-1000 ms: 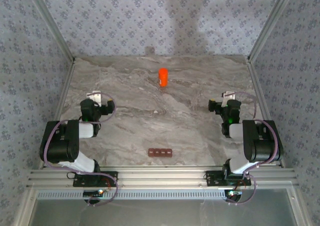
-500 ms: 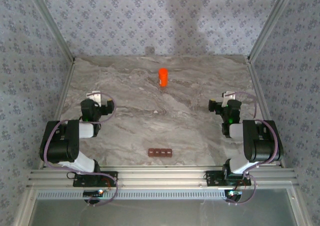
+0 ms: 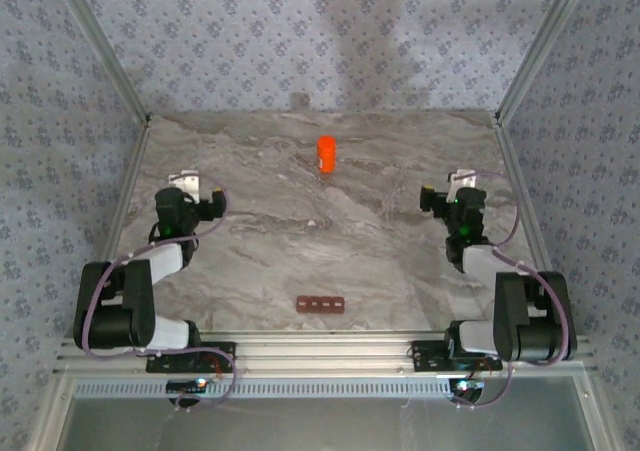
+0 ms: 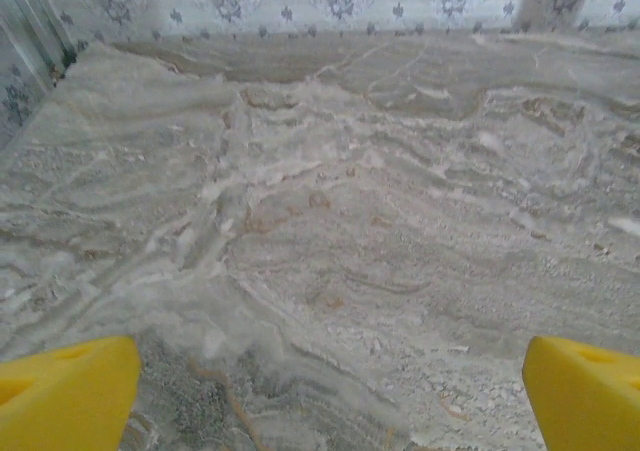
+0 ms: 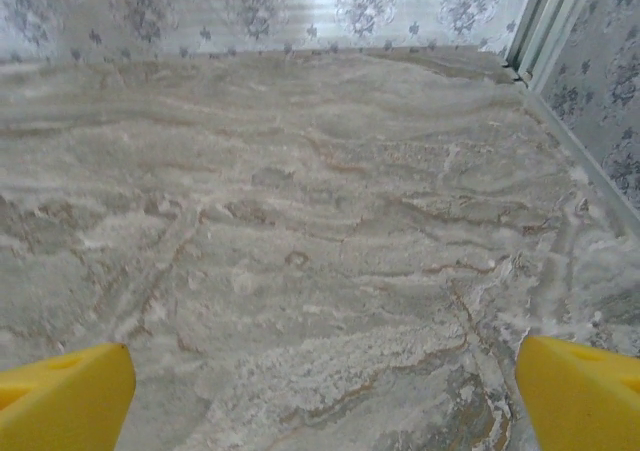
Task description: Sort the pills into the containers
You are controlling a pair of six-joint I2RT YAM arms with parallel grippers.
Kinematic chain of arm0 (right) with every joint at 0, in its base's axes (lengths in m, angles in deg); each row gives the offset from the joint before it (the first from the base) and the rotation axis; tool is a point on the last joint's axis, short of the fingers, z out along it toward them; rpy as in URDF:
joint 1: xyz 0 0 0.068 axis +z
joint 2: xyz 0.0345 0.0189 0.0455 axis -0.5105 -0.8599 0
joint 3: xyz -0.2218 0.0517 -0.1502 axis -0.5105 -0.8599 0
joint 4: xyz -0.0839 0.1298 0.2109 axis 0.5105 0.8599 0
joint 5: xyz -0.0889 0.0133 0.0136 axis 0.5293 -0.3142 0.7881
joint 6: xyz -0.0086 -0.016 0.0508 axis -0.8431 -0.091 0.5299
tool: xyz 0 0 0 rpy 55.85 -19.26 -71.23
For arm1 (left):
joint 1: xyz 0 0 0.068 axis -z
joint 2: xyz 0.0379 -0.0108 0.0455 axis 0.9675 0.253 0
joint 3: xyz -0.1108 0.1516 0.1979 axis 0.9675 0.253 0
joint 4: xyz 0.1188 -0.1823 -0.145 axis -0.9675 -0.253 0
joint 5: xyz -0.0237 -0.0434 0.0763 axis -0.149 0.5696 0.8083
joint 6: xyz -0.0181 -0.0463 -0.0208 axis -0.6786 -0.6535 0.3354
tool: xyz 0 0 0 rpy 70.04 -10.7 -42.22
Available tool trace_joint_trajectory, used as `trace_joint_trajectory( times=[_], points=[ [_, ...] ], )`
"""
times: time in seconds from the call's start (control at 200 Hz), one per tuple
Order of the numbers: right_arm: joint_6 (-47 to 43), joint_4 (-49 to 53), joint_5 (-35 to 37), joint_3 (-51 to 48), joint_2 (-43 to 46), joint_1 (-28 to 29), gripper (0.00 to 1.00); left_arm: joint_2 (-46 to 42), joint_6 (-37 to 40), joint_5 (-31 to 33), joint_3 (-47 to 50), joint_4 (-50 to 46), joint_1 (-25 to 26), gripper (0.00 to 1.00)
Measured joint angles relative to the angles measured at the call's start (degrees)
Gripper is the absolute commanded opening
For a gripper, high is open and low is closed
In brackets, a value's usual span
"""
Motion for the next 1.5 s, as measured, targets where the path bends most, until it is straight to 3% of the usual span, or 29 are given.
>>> trace_joint_trajectory(
  times=[0.235,0.36,0.495,0.595,0.715,0.855,0.975,1.234,1.499],
  points=[
    [16.26,15.10,-0.52,5.09,10.36,-1.49,1.00,-8.61,-2.64,5.27,-1.55,-10.29,1.49,0.98],
    [21.51,18.62,-7.23,6.01,13.38,-1.73,1.00,-12.22,-9.18,9.62,-6.64,-18.97,2.32,0.98],
    [22.69,25.40,-15.93,8.81,12.55,2.64,0.98,-13.33,-17.27,11.89,-14.12,-29.33,4.17,0.98],
    [21.57,31.23,-20.96,12.26,10.03,8.57,0.96,-13.94,-22.16,11.78,-16.41,-35.01,7.23,0.98],
    [18.78,37.35,-21.99,13.84,8.66,20.02,0.96,-14.34,-25.92,11.58,-16.44,-39.85,13.00,0.98],
    [13.73,44.39,-17.27,14.32,7.85,36.28,0.98,-14.34,-27.89,11.74,-16.41,-42.56,19.15,0.98],
    [10.38,48.59,-12.87,14.29,7.67,46.97,1.00,-14.16,-28.85,12.20,-16.41,-44.28,21.42,0.98],
    [9.09,50.82,-8.02,12.33,7.21,56.89,0.99,-10.84,-30.08,13.16,-16.48,-45.53,21.68,0.98],
    [7.96,51.10,-3.58,12.68,0.90,64.13,1.00,-5.57,-30.29,13.11,-18.80,-47.84,22.69,0.98]
  ],
)
